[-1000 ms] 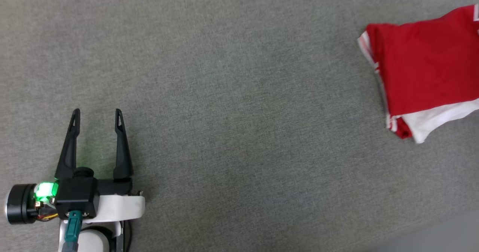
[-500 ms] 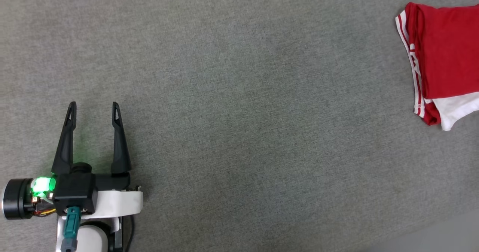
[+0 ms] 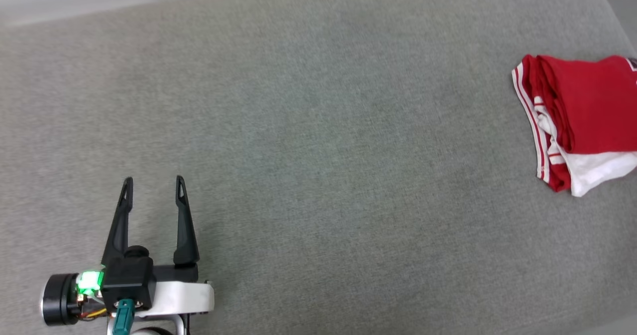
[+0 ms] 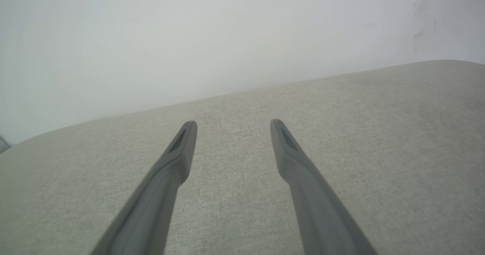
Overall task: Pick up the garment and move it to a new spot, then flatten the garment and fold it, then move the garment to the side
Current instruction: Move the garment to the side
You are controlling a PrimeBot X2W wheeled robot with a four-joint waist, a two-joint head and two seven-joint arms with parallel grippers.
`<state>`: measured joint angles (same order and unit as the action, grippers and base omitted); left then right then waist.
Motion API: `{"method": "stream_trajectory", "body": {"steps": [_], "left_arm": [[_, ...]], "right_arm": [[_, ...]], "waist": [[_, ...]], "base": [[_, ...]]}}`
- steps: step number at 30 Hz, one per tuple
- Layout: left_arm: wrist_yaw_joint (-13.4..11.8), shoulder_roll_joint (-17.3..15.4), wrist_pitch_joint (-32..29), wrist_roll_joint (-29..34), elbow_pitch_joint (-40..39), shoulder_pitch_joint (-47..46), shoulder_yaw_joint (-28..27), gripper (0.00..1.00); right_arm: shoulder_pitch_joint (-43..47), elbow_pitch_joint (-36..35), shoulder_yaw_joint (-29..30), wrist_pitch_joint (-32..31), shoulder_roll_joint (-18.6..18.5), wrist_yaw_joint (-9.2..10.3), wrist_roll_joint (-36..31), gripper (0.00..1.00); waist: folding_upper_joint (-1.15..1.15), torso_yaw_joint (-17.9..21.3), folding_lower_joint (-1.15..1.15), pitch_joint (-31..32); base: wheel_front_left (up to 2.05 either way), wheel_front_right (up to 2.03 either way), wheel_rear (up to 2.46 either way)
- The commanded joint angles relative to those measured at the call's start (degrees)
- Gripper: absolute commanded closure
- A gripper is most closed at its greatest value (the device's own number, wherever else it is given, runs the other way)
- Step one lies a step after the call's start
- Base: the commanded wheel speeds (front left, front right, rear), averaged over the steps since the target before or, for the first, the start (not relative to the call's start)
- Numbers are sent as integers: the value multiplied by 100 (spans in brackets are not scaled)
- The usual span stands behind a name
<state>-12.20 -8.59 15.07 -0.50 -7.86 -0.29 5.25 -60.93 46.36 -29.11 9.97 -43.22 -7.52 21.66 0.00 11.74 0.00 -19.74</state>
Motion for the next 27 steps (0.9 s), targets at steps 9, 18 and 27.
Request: {"method": "stream_trajectory", "body": {"steps": [9, 18, 27], "left_arm": [[-32, 125, 13, -41, 47, 391, -1, 0], [64, 207, 13, -66, 164, 591, 45, 0], [147, 251, 13, -71, 232, 727, 0, 0]], "right_arm": [[1505, -1977, 1882, 513, 1416, 6, -1330, 0], [3571, -3739, 2589, 518, 2746, 6, -1621, 0], [5002, -4105, 2787, 519, 3486, 6, -1516, 0]], "waist": [[0, -596, 0, 814], [0, -1043, 0, 1238], [0, -1255, 0, 1484]], "base": [[0, 0, 0], [0, 0, 0], [0, 0, 0]]}}
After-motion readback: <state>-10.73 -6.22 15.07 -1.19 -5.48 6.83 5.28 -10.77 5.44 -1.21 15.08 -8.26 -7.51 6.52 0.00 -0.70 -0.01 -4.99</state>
